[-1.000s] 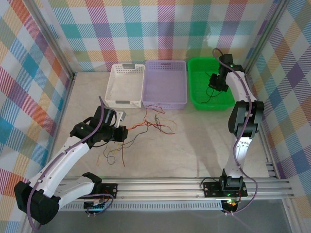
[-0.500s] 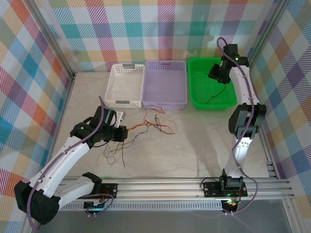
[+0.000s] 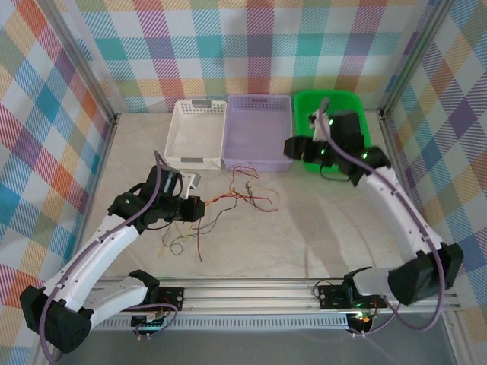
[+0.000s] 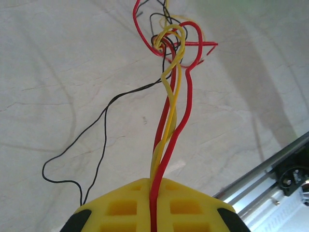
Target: Untangle the cables
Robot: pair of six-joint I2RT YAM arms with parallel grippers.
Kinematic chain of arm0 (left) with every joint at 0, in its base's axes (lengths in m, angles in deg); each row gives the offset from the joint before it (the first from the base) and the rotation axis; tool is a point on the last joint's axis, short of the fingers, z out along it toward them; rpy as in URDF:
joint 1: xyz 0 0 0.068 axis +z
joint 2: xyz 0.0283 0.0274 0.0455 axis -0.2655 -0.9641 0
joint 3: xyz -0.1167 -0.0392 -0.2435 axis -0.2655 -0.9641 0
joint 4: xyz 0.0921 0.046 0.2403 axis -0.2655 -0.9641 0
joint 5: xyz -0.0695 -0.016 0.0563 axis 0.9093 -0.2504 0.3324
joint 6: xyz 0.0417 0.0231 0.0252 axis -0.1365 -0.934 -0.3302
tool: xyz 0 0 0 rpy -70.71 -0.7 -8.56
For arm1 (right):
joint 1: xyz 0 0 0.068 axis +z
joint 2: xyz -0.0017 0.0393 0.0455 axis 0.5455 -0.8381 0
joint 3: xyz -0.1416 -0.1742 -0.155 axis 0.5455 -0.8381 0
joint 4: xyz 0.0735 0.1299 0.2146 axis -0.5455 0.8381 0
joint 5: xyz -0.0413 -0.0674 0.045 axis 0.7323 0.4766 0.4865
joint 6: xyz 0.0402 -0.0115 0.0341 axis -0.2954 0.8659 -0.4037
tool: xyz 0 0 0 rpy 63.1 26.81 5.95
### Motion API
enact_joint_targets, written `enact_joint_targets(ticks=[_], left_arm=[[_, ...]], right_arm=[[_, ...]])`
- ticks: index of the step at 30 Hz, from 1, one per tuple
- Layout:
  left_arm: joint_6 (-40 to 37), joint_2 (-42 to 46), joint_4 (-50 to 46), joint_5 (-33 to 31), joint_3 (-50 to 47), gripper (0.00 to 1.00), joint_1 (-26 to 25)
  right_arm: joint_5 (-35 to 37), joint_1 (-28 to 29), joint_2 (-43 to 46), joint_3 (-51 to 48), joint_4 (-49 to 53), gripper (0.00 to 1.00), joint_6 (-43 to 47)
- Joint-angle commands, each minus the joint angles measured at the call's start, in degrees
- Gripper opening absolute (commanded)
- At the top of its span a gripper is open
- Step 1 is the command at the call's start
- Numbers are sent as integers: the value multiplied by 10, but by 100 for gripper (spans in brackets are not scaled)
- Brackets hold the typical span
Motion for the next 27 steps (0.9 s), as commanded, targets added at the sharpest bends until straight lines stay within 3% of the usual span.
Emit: enact_joint_targets(ticks=[1,7,13,20,27], left_arm=[[40,8,15,22,29,0,-17],[111,8,72,21,14,0,-38],[164,-4,139,16,1,0,-72],[188,-6,165,-1,16,0,-101],[214,12,192,-15,17,0,-112]], right_arm=[[-77,38,57,-126,-138,60,-52],[-42,134,124,-264,-252,61,-89],[8,220,92,-339,-374,61,-99],[70,255,17,-364,-458,59,-105],[95,285,-43,-351,-475,58,-111]])
